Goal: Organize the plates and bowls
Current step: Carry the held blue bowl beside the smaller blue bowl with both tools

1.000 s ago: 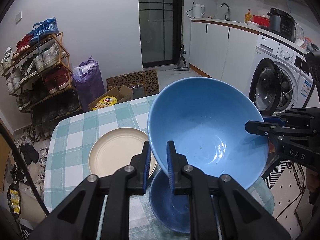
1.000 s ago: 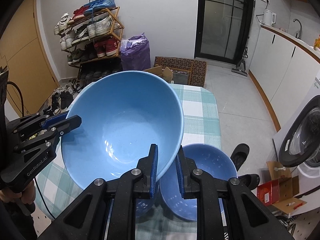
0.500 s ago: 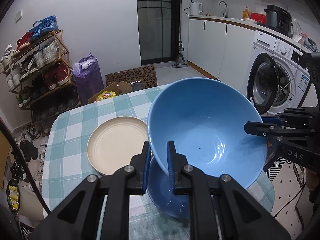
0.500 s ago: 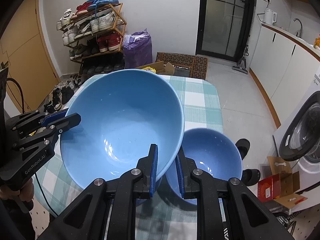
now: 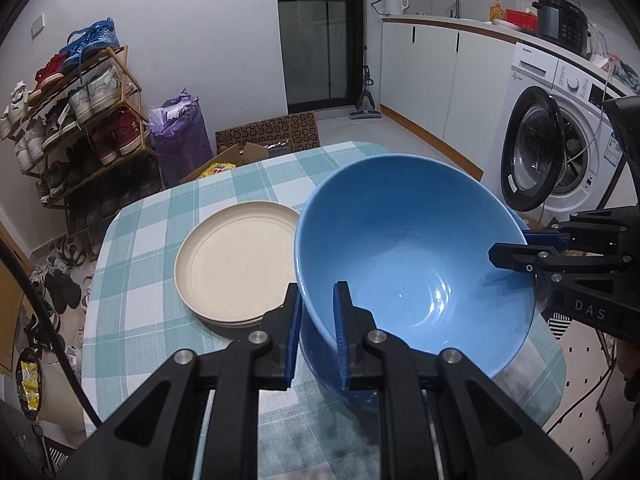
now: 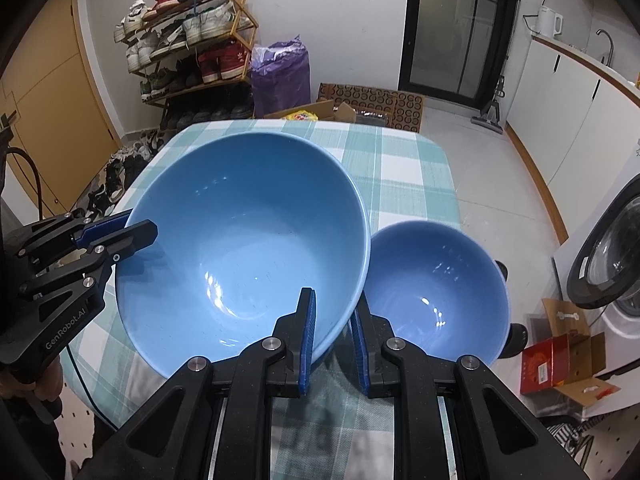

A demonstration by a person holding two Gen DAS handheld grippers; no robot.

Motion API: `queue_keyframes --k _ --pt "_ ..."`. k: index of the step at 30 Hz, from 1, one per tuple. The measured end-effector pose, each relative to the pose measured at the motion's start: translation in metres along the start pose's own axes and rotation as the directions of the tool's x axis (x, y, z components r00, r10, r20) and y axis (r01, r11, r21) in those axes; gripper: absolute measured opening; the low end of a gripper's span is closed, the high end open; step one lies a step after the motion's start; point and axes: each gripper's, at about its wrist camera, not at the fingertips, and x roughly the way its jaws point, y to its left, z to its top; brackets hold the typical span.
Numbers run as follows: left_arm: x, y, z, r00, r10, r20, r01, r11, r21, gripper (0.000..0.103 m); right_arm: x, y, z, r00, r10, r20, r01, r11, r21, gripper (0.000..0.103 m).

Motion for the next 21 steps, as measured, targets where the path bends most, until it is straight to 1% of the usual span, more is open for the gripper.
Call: queue_keyframes --k 9,13,21 --pt "0.014 0.002 -0.013 1.0 0.004 -0.031 -0.004 1.0 -0.003 0.013 0.023 0.004 -0.01 0.999 0.005 -0.036 -0.005 1.0 -0.006 0.017" --pt "0.018 0.001 -0.017 0.999 0.003 -0.042 -0.003 1.0 -0.004 0.013 0.031 0.002 -0.008 0.999 0.007 -0.05 -0.008 1.0 -0.007 0.017" --pt "0.026 0.002 -0.024 0.998 0.006 -0.06 -0.006 1.0 -0.006 0.013 0.04 0.001 -0.011 0.998 0.006 -0.069 -0.008 1.0 -0.016 0.018"
